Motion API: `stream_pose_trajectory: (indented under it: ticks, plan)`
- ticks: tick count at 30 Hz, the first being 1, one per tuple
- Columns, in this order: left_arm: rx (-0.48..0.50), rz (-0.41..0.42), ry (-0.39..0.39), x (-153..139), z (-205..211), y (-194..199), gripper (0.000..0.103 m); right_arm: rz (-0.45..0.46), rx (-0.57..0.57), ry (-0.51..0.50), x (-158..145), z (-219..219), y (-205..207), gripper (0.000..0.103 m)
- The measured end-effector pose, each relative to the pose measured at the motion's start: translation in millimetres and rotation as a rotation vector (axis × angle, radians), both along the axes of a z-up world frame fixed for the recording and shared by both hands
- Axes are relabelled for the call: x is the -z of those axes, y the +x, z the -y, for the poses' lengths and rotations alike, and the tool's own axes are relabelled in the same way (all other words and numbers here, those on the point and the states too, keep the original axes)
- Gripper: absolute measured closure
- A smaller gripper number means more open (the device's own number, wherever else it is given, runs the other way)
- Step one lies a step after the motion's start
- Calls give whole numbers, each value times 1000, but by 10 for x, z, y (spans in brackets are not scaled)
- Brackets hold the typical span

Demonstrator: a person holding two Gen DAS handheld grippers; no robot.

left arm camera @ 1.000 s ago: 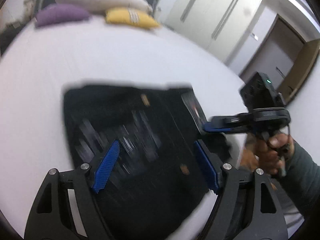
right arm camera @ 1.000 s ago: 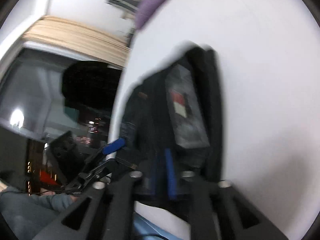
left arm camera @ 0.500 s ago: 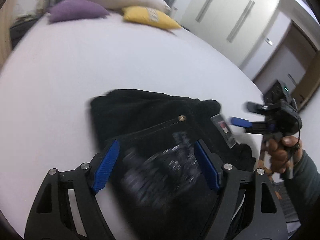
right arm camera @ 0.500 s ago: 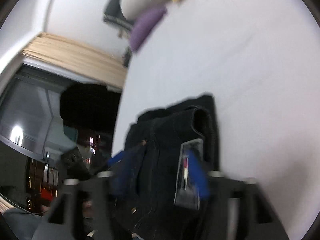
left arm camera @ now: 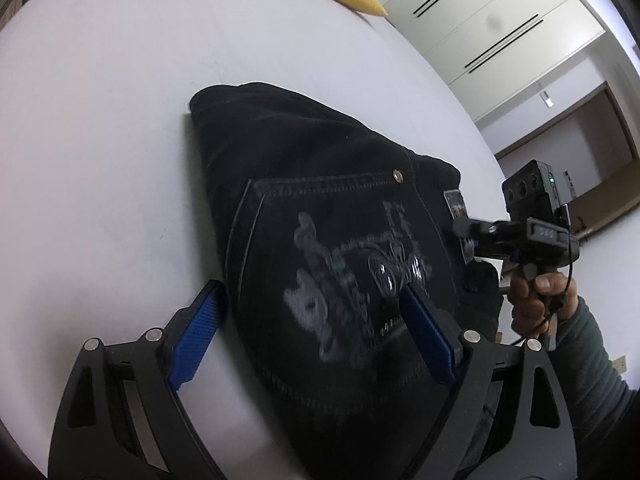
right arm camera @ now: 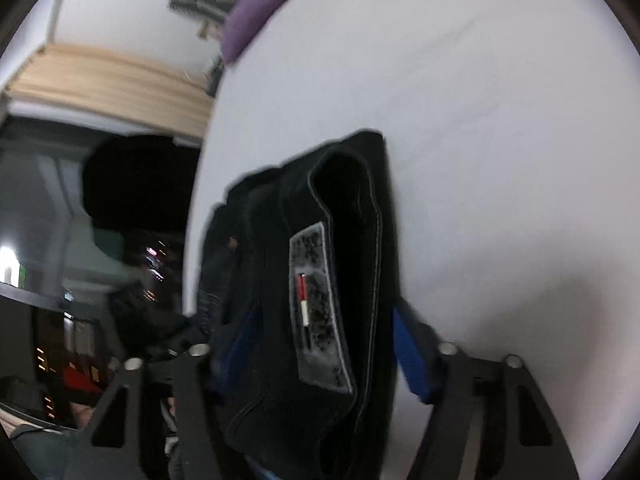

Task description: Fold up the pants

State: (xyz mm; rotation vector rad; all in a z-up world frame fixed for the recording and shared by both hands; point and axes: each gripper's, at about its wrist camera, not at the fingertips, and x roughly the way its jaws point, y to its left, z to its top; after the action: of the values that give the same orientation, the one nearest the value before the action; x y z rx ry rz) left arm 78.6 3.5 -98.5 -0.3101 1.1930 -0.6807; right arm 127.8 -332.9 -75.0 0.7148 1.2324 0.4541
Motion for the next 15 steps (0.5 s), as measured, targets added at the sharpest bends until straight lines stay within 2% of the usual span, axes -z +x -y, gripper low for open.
stream_pose_trajectory:
  ticks: [1, 5, 8, 11, 15]
  plan:
    - [11, -15, 7, 12, -1, 33, 17, -10, 0, -15, 11, -17, 15, 60]
    - [26, -7, 92, -116, 81, 59, 57, 21, -29, -120, -77, -93, -60, 75]
    - [11, 6, 110, -189, 32, 36, 75, 70, -43, -175, -270, -179, -85, 82]
    - [13, 17, 115, -308, -29, 39, 81, 127, -71, -223, -518, -236, -96, 83]
    - [-7, 101, 141, -648, -202, 103, 82, 212, -82, -236, -877, -283, 0, 84]
